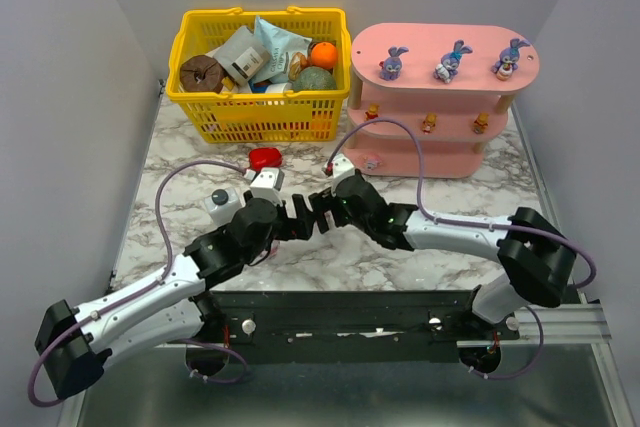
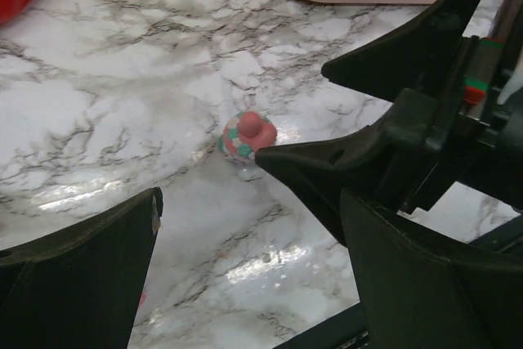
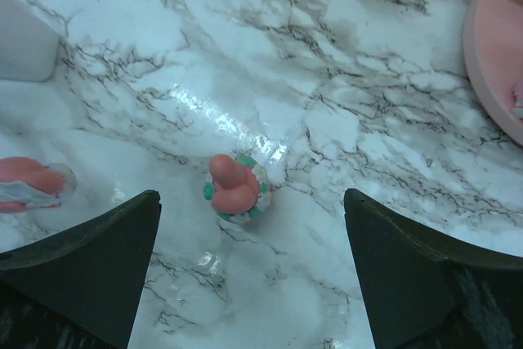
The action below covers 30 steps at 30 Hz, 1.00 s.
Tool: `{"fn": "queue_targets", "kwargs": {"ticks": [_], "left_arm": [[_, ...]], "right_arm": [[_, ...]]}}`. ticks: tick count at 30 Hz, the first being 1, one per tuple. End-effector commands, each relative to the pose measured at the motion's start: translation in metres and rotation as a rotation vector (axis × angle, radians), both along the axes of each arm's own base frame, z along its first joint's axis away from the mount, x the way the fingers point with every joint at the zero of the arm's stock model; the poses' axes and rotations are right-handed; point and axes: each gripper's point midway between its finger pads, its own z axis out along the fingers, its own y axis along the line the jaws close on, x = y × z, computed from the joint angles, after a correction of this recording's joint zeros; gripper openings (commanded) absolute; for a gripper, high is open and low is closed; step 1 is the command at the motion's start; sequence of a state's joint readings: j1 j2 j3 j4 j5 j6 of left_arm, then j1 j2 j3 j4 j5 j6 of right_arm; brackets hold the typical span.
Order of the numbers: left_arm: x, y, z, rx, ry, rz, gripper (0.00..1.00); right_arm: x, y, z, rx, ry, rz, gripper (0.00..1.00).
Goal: Place and organize the plastic toys onto the shelf
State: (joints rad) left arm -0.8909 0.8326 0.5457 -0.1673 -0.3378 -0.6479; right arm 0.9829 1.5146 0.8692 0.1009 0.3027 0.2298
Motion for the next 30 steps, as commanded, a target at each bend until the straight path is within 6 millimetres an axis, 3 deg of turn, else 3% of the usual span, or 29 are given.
{"fn": "queue_targets", "kwargs": {"ticks": [1, 8, 12, 14, 19, 22, 23, 25, 26, 28, 30], "left_arm": [[-0.004, 0.006, 0.019, -0.026, -0.005, 0.015, 0.99], [-0.011, 0.014, 0.043, -0.075, -0.041, 0.013, 0.99], [-0.013, 0.019, 0.051, -0.091, -0.06, 0.023, 0.99], [-0.014, 0.021, 0.052, -0.095, -0.062, 0.023, 0.99], [-0.015, 0.019, 0.053, -0.1, -0.061, 0.012, 0.99], [-0.015, 0.018, 0.052, -0.101, -0.06, 0.008, 0.99], [-0.015, 0.017, 0.051, -0.099, -0.058, 0.007, 0.99], [-0.016, 0.015, 0.051, -0.103, -0.056, -0.003, 0.99], [-0.016, 0.014, 0.049, -0.099, -0.05, -0.006, 0.99], [-0.017, 0.01, 0.047, -0.101, -0.045, -0.022, 0.99], [-0.016, 0.006, 0.043, -0.102, -0.036, -0.032, 0.99]], "right_arm": [[-0.001, 0.015, -0.015, 0.017, 0.026, -0.023, 1.0], [-0.004, 0.025, -0.036, 0.016, 0.1, -0.191, 0.99], [-0.002, 0.03, -0.053, 0.019, 0.144, -0.26, 0.92], [-0.001, 0.018, -0.067, -0.039, 0.163, -0.322, 0.89], [0.005, 0.01, -0.073, -0.075, 0.142, -0.382, 0.78], [0.008, 0.006, -0.075, -0.096, 0.129, -0.384, 0.46], [0.007, 0.004, -0.077, -0.106, 0.131, -0.382, 0.26], [0.008, -0.003, -0.07, -0.101, 0.129, -0.372, 0.03], [0.003, -0.016, -0.076, -0.127, 0.131, -0.371, 0.0], [-0.001, -0.028, -0.065, -0.131, 0.127, -0.324, 0.0], [-0.01, -0.056, -0.077, -0.192, 0.141, -0.292, 0.0]]}}
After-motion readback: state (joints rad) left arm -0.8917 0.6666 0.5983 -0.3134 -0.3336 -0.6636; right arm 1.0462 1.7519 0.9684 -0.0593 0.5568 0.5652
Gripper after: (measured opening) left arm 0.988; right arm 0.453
